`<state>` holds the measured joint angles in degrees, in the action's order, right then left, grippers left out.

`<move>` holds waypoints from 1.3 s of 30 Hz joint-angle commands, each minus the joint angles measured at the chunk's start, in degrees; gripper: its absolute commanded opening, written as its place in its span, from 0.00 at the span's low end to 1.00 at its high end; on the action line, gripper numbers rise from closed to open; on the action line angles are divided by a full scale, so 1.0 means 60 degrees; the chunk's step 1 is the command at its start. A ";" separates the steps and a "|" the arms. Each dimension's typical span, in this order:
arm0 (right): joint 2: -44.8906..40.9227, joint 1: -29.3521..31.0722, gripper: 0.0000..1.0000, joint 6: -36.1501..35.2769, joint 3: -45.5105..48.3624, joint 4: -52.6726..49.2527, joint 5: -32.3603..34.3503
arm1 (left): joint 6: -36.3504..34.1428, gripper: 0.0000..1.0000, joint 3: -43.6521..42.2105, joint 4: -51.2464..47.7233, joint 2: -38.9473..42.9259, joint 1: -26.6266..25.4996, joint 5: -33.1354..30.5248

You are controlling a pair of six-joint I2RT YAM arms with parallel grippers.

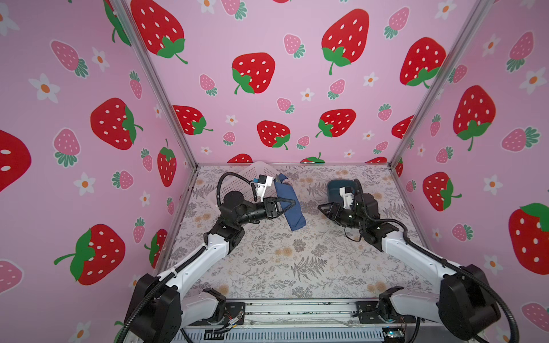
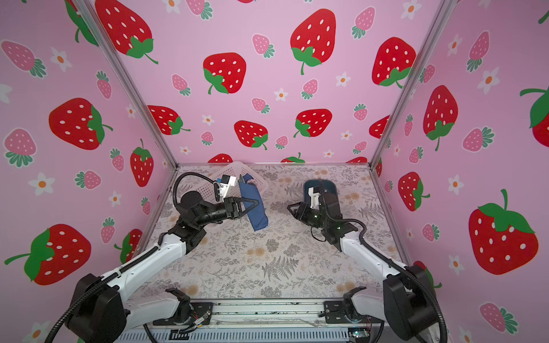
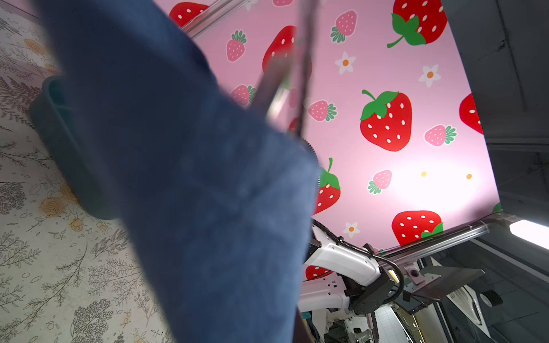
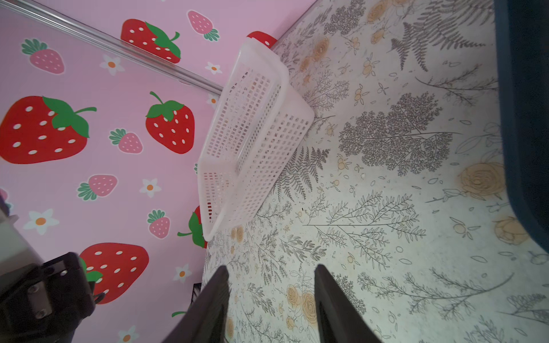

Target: Place the utensils on the paper napkin and roll it up

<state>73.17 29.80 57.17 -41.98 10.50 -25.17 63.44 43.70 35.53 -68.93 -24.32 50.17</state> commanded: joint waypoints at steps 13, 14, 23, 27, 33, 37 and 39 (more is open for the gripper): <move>0.4030 0.1901 0.56 0.0884 -0.3231 0.0498 0.1250 | 0.0300 0.17 0.0127 0.0158 0.0857 0.0768 0.0224; 0.4361 0.2005 0.57 0.0921 -0.3551 0.0450 0.1250 | 0.0247 0.17 0.0128 0.0044 0.0938 0.0812 0.0222; 0.7279 0.2923 0.59 0.1886 -0.6369 -0.0163 0.1436 | 0.0005 0.17 0.0295 -0.0611 0.1352 0.1101 0.0479; 0.8074 0.3145 0.60 0.2082 -0.7206 -0.0303 0.1622 | -0.0127 0.17 0.0381 -0.0879 0.1482 0.1127 0.0566; 0.8566 0.3202 0.57 0.1538 -0.7828 -0.1793 0.2258 | -0.0130 0.17 0.0330 -0.1078 0.1720 0.1152 0.0577; 0.8223 0.3175 0.48 0.1045 -0.7369 -0.2025 0.2367 | -0.0324 0.17 0.0277 -0.1441 0.1892 0.1165 0.0519; 0.7994 0.3147 0.42 0.0682 -0.7170 -0.2269 0.2448 | -0.0439 0.17 0.0255 -0.1631 0.1927 0.1167 0.0478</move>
<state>122.69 48.99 64.58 -87.35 3.51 -13.50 62.19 43.70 25.78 -58.59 -17.65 52.10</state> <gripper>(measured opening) 0.429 0.170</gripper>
